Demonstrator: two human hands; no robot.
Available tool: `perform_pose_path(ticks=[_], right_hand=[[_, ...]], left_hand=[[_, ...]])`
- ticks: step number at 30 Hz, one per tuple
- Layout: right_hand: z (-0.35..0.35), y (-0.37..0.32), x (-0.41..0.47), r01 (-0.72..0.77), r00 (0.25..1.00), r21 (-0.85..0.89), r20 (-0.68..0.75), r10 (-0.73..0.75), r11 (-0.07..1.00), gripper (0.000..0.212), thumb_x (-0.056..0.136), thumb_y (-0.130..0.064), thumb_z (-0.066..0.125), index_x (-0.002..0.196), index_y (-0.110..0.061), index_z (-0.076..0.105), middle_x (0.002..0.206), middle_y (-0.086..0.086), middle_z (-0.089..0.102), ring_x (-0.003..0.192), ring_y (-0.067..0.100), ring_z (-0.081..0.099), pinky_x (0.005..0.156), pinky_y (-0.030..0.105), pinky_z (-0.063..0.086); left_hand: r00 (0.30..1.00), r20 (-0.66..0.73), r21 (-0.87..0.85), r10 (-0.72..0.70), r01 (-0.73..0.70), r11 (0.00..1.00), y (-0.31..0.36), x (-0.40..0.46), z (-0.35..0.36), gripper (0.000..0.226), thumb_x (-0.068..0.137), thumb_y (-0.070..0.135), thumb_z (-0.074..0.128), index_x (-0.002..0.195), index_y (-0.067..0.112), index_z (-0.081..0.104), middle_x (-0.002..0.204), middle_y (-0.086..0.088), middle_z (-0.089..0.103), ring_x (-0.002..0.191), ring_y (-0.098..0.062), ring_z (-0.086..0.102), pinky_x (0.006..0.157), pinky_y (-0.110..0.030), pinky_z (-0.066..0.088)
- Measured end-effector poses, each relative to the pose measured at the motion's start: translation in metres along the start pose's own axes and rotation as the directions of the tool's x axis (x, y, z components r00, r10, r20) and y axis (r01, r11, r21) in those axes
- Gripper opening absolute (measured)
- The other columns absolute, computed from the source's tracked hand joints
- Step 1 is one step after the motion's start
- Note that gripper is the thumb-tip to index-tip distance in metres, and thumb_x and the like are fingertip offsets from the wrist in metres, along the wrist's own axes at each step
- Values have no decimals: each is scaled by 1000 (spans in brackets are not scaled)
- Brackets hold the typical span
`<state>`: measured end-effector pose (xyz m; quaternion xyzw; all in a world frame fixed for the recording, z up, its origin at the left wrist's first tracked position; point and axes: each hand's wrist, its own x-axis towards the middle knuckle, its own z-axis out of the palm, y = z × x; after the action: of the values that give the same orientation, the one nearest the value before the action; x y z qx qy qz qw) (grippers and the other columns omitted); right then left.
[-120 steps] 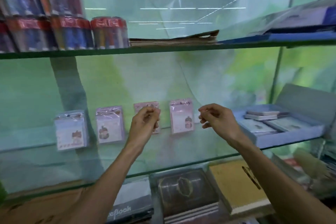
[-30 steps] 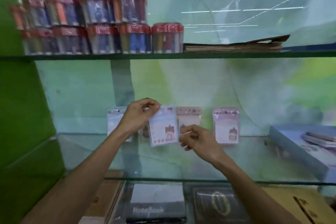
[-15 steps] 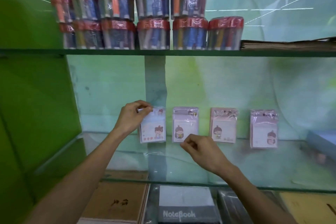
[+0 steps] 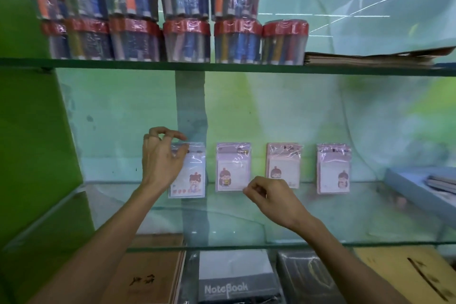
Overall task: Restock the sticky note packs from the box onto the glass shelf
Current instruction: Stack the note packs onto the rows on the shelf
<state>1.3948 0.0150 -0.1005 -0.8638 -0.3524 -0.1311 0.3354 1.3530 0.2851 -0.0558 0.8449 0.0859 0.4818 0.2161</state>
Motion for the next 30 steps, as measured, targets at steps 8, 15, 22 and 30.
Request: perform_pose_path(ticks=[8,15,22,30], right_hand=[[-70,58,-24,-73,992,32,-104,76,997,25,92,-41,57,77,-21,63,68,-4,65,65,13,59,65,33,49],[-156,123,-57,-134,963,6,-233,132,991,19,91,-30,62,75,-20,65,62,-9,64,60,-1,58,57,12,39],[-227,185,-91,-216,929,-99,-329,172,971,18,92,-30,60,81,-17,66,72,-1,69,65,11,59,64,30,43],[-310,281,-108,-498,858,-545,-199,473,674,64,90,-52,54,142,-18,42,144,10,47,130,31,45,102,43,40]], left_hand=[[993,118,-464,-5,59,884,98,-34,30,6,91,12,64,89,17,67,94,-6,64,69,-17,54,55,-12,47],[932,360,-658,34,228,718,190,-66,113,13,92,11,64,85,22,66,69,8,67,58,-13,61,60,-27,52],[859,501,-673,107,309,672,273,-91,177,7,93,12,63,90,15,67,69,2,69,55,-12,58,56,-25,46],[802,577,-660,153,348,666,340,-110,220,8,92,17,64,86,20,69,73,0,68,59,-15,60,57,-33,45]])
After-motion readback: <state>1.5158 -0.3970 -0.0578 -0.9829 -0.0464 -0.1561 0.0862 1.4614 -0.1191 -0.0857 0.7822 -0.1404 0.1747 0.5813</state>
